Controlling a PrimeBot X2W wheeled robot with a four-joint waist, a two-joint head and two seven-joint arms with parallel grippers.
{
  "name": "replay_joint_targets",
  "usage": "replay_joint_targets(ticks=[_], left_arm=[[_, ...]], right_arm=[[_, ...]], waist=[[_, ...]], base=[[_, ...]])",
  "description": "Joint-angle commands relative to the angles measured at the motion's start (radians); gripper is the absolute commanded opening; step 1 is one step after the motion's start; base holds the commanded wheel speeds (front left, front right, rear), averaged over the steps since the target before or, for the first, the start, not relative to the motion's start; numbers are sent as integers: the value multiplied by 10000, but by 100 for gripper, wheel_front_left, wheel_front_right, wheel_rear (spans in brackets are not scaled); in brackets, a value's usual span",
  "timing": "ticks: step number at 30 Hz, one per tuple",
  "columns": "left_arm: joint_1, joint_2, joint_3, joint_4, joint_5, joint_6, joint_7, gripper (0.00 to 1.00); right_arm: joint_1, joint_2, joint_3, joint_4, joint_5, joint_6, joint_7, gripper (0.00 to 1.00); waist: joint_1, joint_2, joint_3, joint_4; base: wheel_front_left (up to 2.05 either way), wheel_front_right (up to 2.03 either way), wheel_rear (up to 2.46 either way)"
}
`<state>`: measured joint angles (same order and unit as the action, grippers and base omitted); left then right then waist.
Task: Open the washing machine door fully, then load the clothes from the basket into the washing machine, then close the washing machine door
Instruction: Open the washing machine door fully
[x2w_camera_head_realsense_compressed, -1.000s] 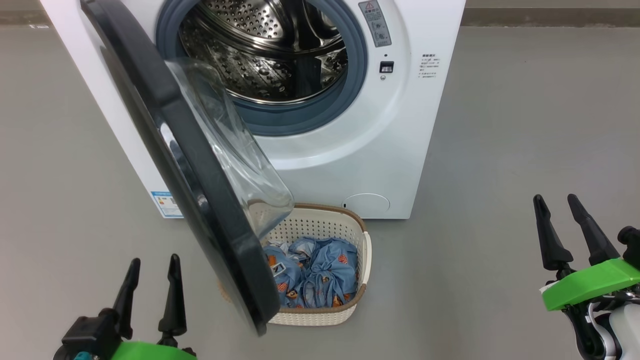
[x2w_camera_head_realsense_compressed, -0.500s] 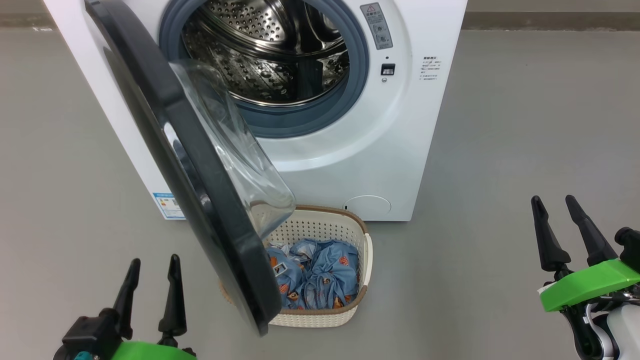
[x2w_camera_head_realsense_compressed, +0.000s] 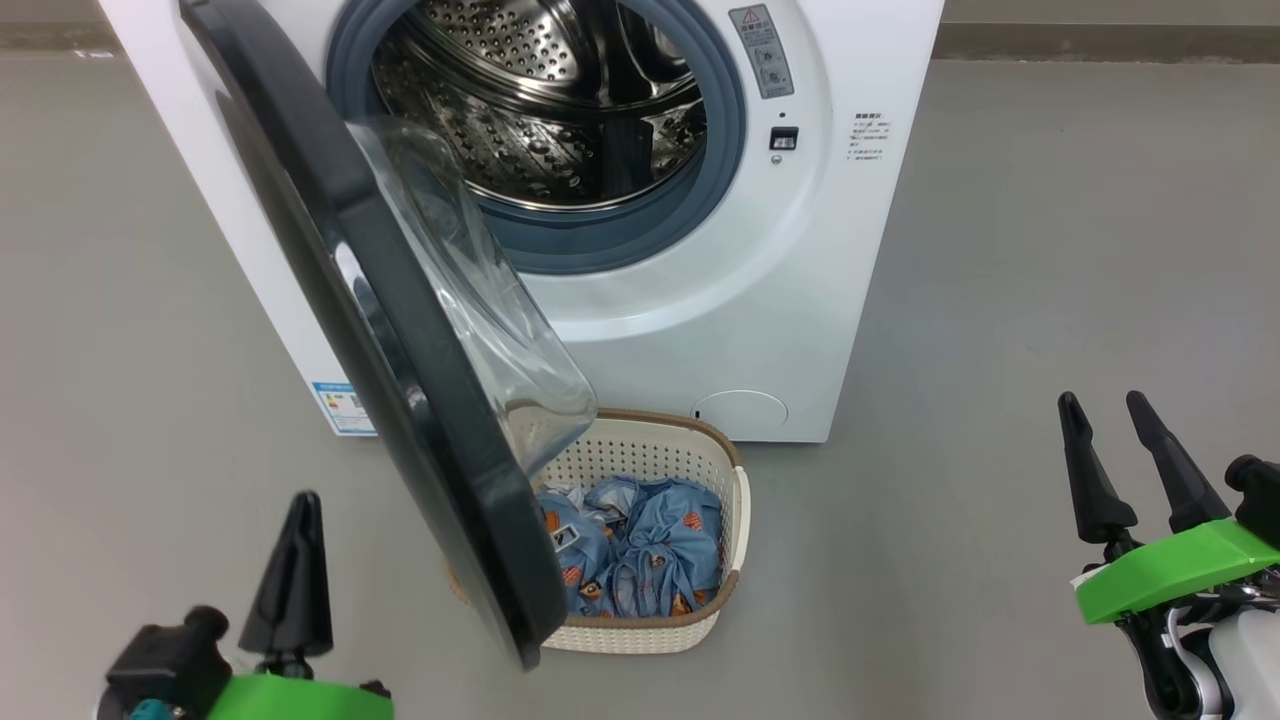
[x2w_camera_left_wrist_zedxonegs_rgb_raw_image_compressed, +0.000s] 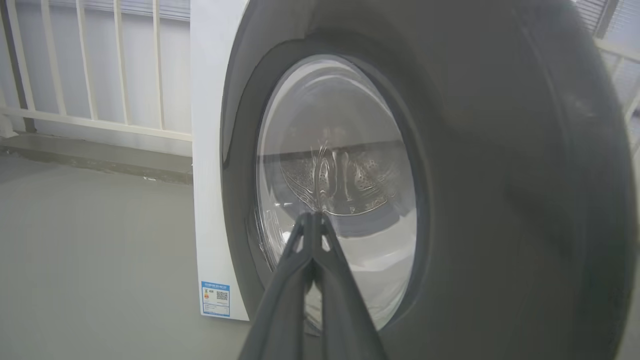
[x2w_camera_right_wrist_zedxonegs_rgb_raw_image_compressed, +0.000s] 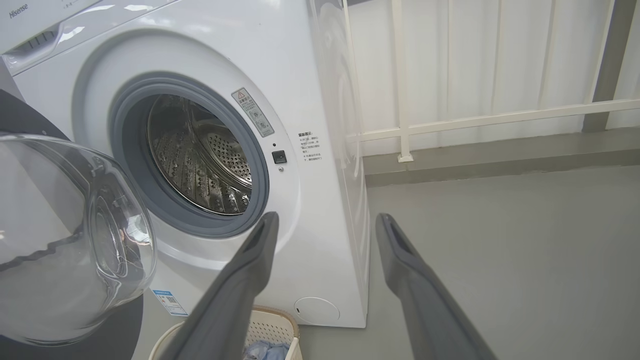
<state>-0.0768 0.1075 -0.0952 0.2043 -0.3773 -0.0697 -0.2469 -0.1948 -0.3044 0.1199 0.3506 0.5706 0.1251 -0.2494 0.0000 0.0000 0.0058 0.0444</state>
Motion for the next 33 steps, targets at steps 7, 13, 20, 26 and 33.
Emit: replay_joint_targets(ticks=[7,13,20,26,33], left_arm=[[-438,2,153,-2793,489,53,-142,0],[-387,-89,-501,-4511,744,-123,-85,0],[-178,-176,-1832,-4819,665,-304,913,0],[-88,-337,-3024,-4017,292,-422,1376,0],[-295,-369,-3060,-2625,34,-353,1556,0]], right_arm=[[152,-56,141,-281,-87,56,-124,100],[177,31,280,-254,-50,56,-124,100],[142,30,412,-309,64,56,-124,100],[111,81,465,-373,96,56,-124,100],[45,148,439,-375,108,56,-124,100]], waist=[[0,0,-30,77],[0,0,-72,70],[0,0,-74,-89],[0,0,31,-296],[0,0,219,-587]], base=[[0,0,0],[0,0,0],[0,0,0],[0,0,0],[0,0,0]])
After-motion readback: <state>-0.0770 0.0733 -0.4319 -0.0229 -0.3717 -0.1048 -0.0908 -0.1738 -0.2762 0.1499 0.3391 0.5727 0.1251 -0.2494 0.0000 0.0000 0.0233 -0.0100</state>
